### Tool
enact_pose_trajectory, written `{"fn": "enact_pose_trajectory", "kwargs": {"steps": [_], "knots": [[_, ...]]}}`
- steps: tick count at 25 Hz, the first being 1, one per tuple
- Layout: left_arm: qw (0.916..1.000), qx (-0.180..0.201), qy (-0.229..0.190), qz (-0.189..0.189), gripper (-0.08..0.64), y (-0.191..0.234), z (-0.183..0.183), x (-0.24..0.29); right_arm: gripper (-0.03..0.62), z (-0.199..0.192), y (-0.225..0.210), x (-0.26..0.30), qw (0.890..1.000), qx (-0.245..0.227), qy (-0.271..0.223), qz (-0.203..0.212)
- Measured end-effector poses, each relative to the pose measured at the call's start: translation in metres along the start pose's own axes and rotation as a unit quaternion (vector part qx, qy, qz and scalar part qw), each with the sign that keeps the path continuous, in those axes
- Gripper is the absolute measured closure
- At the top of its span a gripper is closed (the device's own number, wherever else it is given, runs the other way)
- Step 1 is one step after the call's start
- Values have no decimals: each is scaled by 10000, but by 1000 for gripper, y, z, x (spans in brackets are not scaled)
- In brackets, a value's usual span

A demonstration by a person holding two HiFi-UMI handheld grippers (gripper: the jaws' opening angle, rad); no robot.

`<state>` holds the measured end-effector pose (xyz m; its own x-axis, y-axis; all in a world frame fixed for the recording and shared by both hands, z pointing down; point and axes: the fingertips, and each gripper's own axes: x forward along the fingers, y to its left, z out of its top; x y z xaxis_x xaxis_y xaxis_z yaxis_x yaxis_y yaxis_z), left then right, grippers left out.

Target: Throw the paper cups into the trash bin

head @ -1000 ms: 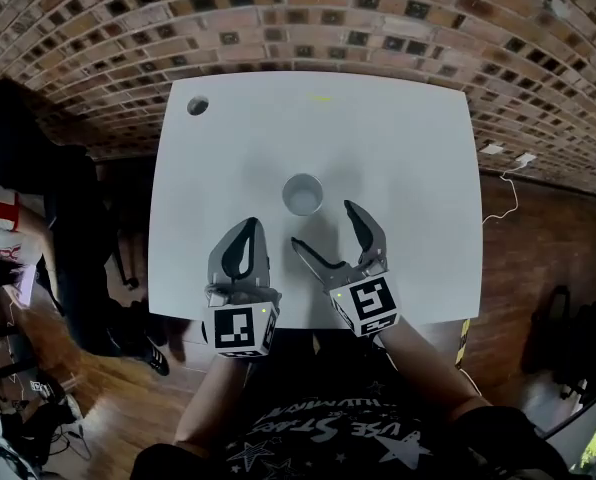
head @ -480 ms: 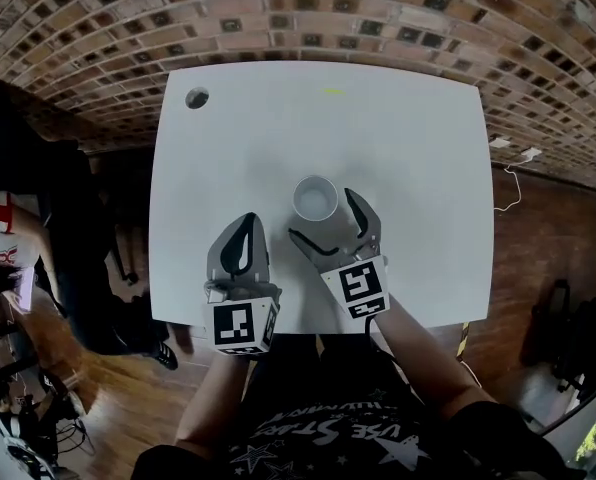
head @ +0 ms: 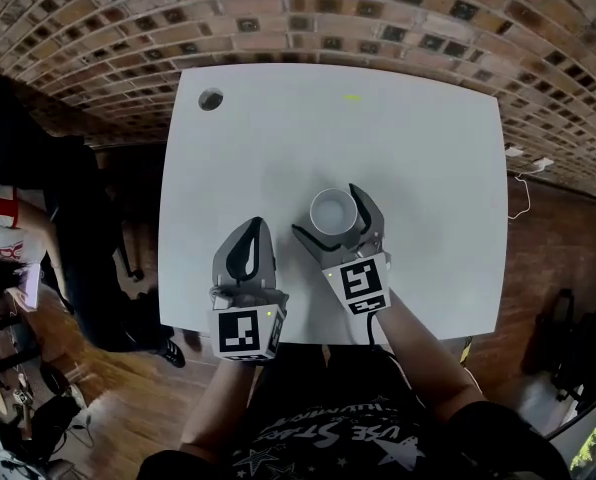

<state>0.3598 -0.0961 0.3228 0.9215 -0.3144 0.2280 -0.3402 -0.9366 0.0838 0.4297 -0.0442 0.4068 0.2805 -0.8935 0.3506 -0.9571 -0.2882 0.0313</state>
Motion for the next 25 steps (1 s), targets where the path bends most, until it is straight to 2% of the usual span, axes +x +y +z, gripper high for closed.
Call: {"fn": "enact_pose_trajectory", "kwargs": {"steps": [7, 12, 13, 14, 15, 17, 21, 25], "knots": [[9998, -116, 40, 156, 554, 6, 1, 2, 94, 10, -5, 12, 9993, 195, -286, 173], [9998, -114, 30, 186, 555, 10, 4, 3, 98, 11, -5, 17, 9988, 346, -244, 258], [9998, -99, 7, 181, 555, 10, 3, 3, 108, 12, -6, 16, 9986, 376, -266, 263], [9998, -85, -6, 176, 555, 9, 2, 1, 152, 11, -7, 14, 9984, 412, -293, 246], [9998, -79, 7, 177, 555, 8, 1, 0, 230, 10, -8, 12, 9982, 450, -322, 217], [9998, -48, 40, 188, 555, 8, 1, 0, 232, 11, -11, 11, 9980, 464, -387, 182], [9997, 36, -2, 229, 555, 9, 5, -3, 235, 15, -8, 6, 9983, 169, -461, 304], [9995, 87, -93, 299, 554, 6, 11, -9, 236, 24, -4, -5, 9969, 271, -572, 462]]}}
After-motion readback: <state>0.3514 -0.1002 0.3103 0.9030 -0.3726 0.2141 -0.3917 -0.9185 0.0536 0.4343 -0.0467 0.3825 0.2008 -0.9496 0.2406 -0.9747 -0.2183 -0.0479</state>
